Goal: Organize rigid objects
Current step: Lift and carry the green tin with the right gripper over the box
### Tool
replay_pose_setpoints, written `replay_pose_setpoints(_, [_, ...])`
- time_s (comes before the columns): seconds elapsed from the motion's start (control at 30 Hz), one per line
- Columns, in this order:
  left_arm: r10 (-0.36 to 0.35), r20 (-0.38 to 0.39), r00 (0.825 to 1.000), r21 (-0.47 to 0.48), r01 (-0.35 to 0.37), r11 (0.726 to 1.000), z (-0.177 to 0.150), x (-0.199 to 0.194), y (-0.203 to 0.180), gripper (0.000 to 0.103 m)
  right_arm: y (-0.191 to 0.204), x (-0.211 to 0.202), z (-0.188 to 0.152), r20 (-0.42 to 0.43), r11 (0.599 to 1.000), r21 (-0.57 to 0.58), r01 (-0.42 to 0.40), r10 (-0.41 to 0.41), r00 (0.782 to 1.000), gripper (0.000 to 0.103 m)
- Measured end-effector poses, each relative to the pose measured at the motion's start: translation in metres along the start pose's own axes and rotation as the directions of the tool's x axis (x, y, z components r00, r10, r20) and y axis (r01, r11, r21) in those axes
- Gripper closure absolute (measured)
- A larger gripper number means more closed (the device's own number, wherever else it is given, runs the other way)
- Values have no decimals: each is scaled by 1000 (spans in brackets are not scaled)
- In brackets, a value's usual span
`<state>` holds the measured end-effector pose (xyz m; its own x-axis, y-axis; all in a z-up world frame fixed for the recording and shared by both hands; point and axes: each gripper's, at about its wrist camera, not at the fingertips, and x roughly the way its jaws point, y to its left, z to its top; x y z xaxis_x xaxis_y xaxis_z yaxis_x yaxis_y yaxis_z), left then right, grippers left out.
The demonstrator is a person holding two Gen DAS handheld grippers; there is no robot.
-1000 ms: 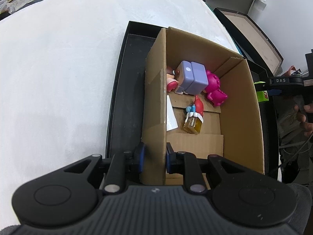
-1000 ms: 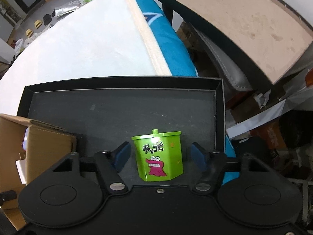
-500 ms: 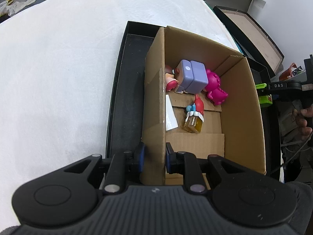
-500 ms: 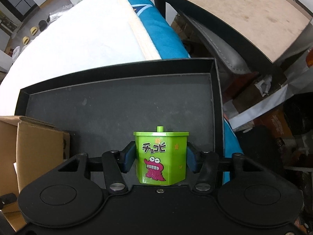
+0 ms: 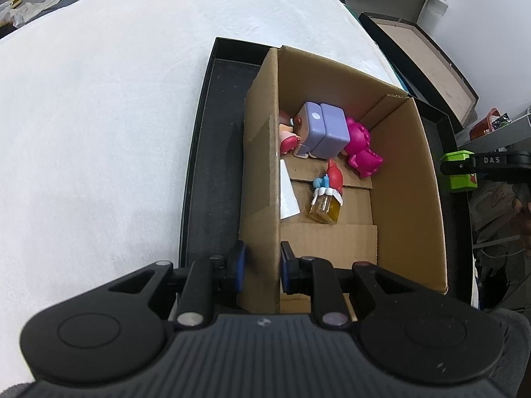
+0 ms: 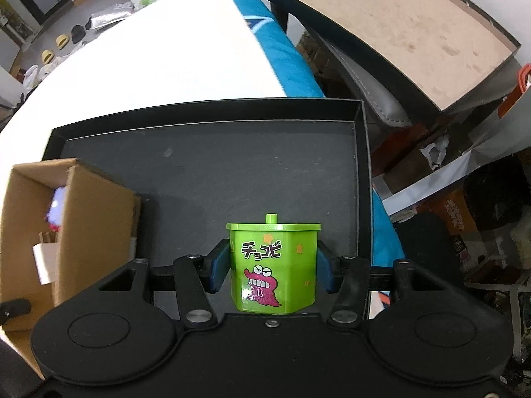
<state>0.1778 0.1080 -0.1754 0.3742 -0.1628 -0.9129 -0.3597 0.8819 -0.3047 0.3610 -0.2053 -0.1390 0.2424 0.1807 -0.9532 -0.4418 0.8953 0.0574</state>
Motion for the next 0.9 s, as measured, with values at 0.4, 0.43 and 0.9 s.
replay_pose_setpoints(0.4, [-37,34,999,-2,38,999,-4,-11,5,83,24,-34,-12,28,993,-102,56,-53,998,51])
replay_pose_setpoints(0.43, [-40,35,999,-1,40,999,-4,-12,5,83,25,-36,-12,29,993,-103,60,-57,998,51])
replay_pose_setpoints(0.9, [-75,35,997,-19,76,997,-5,-13,10,83,54,-76,-16,77,982,-156,104,-92,993,51])
